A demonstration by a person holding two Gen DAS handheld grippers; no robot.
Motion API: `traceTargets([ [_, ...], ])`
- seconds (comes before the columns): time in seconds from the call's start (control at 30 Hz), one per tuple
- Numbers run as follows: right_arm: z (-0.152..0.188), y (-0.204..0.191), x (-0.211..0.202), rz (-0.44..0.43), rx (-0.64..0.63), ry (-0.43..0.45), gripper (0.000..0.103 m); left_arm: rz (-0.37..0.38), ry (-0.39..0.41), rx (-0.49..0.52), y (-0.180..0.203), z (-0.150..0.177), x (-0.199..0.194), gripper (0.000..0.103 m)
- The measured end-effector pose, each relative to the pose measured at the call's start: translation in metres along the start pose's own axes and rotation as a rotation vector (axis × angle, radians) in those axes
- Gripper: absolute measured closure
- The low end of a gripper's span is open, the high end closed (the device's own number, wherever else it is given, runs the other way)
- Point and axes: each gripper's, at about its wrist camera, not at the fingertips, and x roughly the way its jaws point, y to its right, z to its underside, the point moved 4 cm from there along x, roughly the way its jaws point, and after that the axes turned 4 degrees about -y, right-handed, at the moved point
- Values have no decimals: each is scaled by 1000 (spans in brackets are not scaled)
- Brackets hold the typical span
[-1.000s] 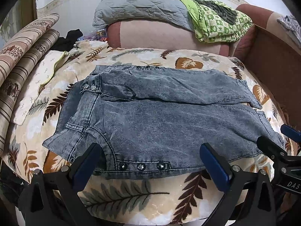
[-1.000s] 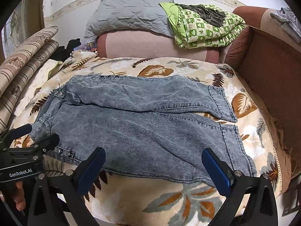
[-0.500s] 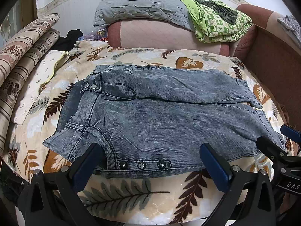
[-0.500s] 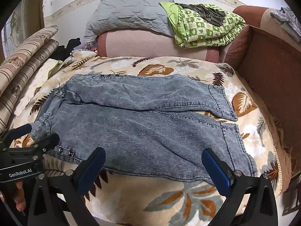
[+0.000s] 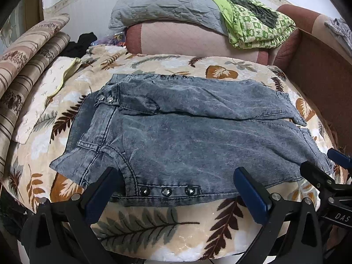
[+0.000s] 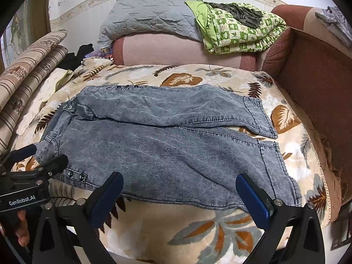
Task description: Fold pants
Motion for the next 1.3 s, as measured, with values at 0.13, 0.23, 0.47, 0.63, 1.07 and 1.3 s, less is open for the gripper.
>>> traceTargets([
  [0.13, 15, 10, 6, -103, 75, -56, 0, -15, -69, -159, -48, 11, 18, 0],
  [0.23, 42, 32, 23, -229, 229, -152, 0, -77, -117, -336, -98, 18, 35, 0],
  [0.47, 95, 128, 45, -444, 826, -169, 0, -77, -120, -456, -146, 8, 62, 0],
  [0.63, 108, 191, 46, -395, 1075, -83, 0, -75, -120, -509, -155, 8, 77, 0],
  [1.07, 85, 218, 68, -284, 994, -110, 67, -2, -180, -604, -185, -1, 77, 95],
  [1.3, 56, 213, 39, -243, 844, -59, 92, -51, 9, -574, -182, -17, 20, 98],
])
